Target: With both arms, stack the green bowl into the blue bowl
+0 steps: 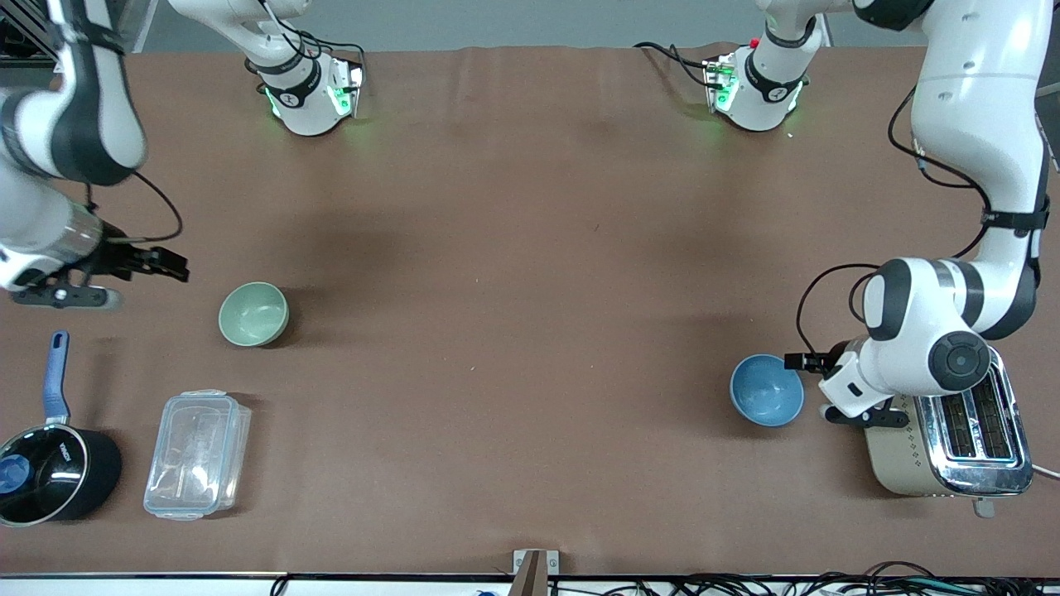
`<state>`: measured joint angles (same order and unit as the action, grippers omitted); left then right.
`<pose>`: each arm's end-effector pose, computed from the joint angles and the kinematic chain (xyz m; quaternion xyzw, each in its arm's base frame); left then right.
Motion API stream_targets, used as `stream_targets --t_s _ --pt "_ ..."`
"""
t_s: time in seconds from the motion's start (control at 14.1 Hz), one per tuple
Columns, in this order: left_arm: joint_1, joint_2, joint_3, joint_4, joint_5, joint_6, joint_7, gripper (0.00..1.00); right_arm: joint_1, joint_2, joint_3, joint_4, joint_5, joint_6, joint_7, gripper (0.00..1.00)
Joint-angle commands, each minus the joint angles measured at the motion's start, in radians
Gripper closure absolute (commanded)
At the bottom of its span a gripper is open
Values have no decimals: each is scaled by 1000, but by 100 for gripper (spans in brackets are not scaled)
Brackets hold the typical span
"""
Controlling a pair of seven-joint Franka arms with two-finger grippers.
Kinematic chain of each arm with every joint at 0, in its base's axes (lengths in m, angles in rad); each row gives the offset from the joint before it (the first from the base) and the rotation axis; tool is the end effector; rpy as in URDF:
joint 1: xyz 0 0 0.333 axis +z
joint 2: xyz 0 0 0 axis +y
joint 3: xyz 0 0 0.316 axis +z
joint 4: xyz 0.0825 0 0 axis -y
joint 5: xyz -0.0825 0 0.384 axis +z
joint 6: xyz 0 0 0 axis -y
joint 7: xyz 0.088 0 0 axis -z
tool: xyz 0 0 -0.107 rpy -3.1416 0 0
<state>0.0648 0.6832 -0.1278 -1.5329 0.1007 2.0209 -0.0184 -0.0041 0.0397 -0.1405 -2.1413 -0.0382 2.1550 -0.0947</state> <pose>0.6855 -0.0252 0.2417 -0.9948 0.0380 0.0941 0.0054 0.5363 -0.0793 0.3840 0.9996 -0.0142 -0.0150 0.0169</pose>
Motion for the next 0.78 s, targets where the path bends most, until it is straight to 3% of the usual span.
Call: stream_targets --t_s 0.0,0.28,0.5,0.57,0.71 --pt "-2 21 -3 30 5 12 -24 11 -19 58 6 -111 6 214 -23 0" --pt "-7 32 -10 31 -39 38 -107 17 -28 225 5 -120 6 414 -23 2" --pt "-5 52 -10 31 -56 61 -107 35 -33 275 5 -123 6 473 -23 8" --pt "-7 58 -10 31 -56 62 -107 43 -37 275 5 -124 6 473 -25 19" --pt "-8 65 -10 31 -58 70 -110 61 -40 285 5 -124 6 477 -43 57"
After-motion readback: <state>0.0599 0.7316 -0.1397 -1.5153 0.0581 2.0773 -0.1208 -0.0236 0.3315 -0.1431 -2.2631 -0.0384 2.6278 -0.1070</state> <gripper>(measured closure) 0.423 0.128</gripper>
